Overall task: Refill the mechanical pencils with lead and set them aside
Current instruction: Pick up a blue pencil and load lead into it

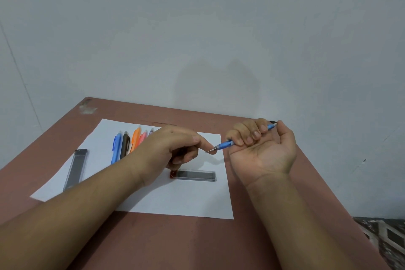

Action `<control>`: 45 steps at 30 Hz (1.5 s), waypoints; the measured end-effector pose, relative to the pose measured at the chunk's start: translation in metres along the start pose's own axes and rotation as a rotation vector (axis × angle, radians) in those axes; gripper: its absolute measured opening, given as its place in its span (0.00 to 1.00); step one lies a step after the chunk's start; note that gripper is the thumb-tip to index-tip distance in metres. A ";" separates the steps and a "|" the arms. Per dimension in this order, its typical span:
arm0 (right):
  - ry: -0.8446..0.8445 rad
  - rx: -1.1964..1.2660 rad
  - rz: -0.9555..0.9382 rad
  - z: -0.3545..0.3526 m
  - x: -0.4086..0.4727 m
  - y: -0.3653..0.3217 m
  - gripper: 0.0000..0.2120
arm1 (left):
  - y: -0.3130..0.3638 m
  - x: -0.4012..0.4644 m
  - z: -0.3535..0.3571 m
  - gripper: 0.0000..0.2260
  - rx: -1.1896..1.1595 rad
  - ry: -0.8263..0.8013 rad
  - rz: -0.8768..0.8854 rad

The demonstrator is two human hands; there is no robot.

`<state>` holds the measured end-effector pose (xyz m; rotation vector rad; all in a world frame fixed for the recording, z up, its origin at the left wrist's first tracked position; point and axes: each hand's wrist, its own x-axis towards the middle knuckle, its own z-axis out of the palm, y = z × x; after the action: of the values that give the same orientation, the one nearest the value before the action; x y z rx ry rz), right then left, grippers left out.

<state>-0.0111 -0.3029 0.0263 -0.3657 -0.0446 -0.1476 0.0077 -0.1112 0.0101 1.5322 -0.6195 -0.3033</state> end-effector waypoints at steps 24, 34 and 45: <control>0.004 -0.009 -0.003 0.000 -0.001 0.000 0.14 | -0.004 0.001 -0.002 0.20 -0.010 -0.005 0.012; -0.021 -0.046 0.000 0.001 -0.001 0.000 0.14 | -0.005 0.002 -0.003 0.21 0.015 -0.008 0.003; -0.011 -0.037 -0.005 0.002 -0.001 0.000 0.15 | -0.003 0.002 -0.002 0.22 0.024 -0.005 -0.002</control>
<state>-0.0123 -0.3018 0.0277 -0.4036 -0.0532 -0.1512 0.0113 -0.1104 0.0075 1.5557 -0.6279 -0.3019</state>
